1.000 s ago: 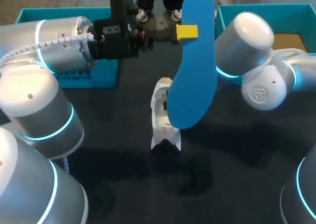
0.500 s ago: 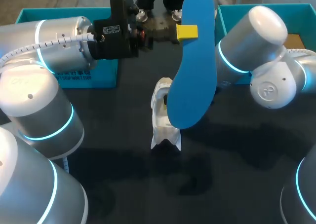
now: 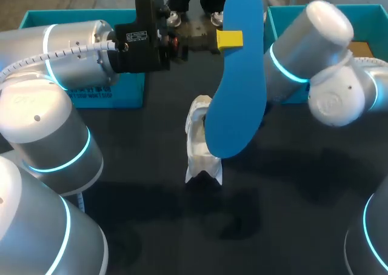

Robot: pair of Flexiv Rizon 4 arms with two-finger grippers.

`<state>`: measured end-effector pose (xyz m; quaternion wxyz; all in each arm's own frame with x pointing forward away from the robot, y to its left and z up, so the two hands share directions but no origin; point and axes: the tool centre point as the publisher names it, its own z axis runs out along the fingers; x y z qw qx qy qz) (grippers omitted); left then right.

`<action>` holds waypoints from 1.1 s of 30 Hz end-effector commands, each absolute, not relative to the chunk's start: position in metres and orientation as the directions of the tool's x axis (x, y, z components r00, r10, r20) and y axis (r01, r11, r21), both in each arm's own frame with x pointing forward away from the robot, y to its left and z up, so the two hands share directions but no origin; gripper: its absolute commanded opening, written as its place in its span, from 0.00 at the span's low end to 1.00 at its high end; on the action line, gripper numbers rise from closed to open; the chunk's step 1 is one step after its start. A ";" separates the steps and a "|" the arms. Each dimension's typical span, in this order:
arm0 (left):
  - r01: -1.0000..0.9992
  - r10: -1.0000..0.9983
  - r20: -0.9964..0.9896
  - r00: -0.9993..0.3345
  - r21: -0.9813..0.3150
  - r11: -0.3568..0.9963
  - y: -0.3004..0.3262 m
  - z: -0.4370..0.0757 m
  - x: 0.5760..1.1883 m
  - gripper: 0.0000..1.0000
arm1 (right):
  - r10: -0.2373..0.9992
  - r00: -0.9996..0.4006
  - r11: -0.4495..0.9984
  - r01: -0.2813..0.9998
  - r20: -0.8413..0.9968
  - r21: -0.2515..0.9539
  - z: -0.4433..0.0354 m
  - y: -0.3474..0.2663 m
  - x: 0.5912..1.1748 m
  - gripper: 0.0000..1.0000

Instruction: Take the shoe out of the shoebox, open the shoe tongue, remove and reinsert the insole, then place the shoe into the shoebox

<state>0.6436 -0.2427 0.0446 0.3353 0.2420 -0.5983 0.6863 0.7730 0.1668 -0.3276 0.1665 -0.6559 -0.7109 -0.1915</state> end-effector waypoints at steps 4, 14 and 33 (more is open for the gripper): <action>-0.749 0.169 0.733 -0.659 -0.659 -0.063 -0.243 0.043 0.642 0.00 | 0.842 -0.074 0.098 0.995 0.534 -0.017 -0.302 0.153 0.791 1.00; -0.749 0.169 0.733 -0.659 -0.659 -0.063 -0.243 0.043 0.642 0.00 | 0.692 0.027 0.003 0.999 0.721 -0.041 -0.254 0.139 0.798 1.00; -0.749 0.169 0.733 -0.659 -0.659 -0.063 -0.243 0.043 0.642 0.00 | 0.352 -0.049 -0.111 0.989 0.935 0.094 -0.194 0.107 0.815 1.00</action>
